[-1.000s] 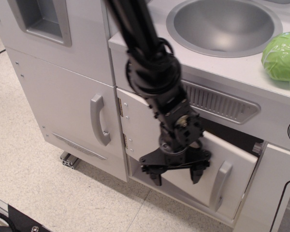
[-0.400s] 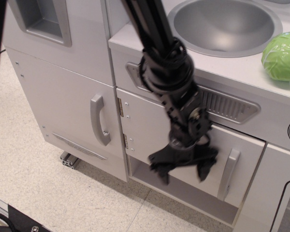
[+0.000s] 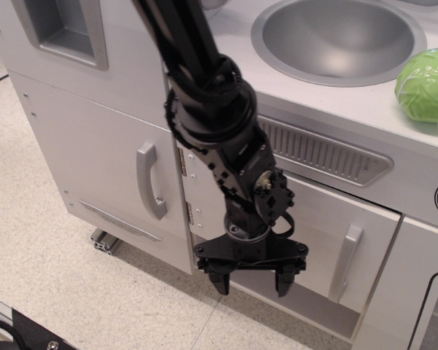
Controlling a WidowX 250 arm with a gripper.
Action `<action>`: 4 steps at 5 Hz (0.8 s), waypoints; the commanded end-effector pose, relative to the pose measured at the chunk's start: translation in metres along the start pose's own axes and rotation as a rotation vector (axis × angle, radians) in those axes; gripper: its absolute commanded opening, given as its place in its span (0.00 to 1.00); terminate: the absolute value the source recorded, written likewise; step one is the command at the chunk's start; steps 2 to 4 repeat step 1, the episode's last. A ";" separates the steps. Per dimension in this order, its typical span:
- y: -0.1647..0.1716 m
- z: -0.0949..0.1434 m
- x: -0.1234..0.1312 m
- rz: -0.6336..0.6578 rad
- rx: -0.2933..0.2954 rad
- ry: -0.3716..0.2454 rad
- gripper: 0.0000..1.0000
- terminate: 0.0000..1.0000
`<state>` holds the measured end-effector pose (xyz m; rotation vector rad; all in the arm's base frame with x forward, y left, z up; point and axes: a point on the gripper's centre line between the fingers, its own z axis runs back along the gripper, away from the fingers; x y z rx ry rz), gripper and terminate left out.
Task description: Close cabinet
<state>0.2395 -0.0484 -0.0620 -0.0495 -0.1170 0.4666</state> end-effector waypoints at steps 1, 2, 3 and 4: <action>-0.005 0.012 0.010 -0.004 -0.030 -0.041 1.00 1.00; -0.005 0.012 0.010 -0.004 -0.030 -0.041 1.00 1.00; -0.005 0.012 0.010 -0.004 -0.030 -0.041 1.00 1.00; -0.005 0.012 0.010 -0.004 -0.030 -0.041 1.00 1.00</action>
